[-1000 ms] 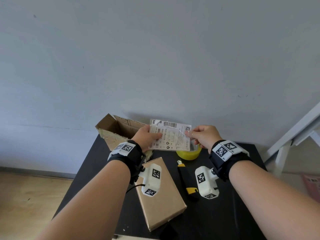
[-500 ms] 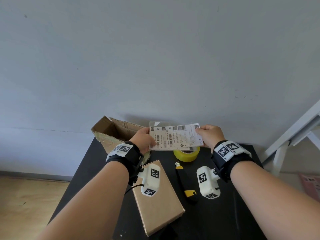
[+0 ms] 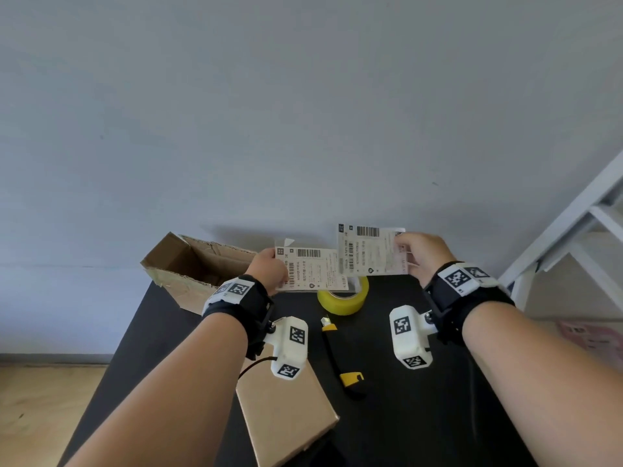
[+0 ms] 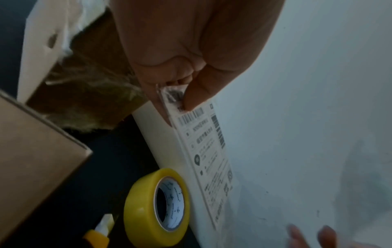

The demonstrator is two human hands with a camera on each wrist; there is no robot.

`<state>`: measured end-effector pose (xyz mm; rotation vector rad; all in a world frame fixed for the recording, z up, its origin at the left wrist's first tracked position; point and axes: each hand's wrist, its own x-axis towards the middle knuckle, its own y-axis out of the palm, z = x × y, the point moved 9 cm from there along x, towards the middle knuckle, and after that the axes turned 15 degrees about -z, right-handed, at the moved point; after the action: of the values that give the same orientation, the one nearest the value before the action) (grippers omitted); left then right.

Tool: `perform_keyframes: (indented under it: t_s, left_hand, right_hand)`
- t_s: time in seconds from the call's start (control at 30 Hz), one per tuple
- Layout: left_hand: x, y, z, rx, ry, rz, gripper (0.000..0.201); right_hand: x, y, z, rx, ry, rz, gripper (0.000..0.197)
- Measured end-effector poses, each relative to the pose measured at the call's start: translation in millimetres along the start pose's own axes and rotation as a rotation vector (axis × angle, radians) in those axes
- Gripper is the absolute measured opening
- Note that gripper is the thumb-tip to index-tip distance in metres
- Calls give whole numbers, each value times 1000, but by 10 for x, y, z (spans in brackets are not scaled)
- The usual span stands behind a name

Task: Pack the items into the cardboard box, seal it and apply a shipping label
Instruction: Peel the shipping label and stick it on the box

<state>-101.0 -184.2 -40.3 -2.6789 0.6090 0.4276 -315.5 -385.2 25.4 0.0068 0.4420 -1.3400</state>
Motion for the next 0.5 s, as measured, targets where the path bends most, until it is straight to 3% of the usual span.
perform_keyframes:
  t_s: [0.1, 0.17, 0.33, 0.5]
  left_hand:
    - [-108, 240, -75, -11, -17, 76, 48]
    - [-184, 391, -114, -37, -35, 119, 47]
    - [-124, 675, -54, -95, -122, 153, 49]
    - [127, 697, 86, -159, -239, 76, 55]
  right_hand:
    - [-70, 224, -297, -114, 106, 222, 10]
    - [-64, 300, -480, -145, 180, 297, 12]
    - [221, 288, -611, -120, 221, 136, 6]
    - [438, 389, -746, -174, 262, 121, 7]
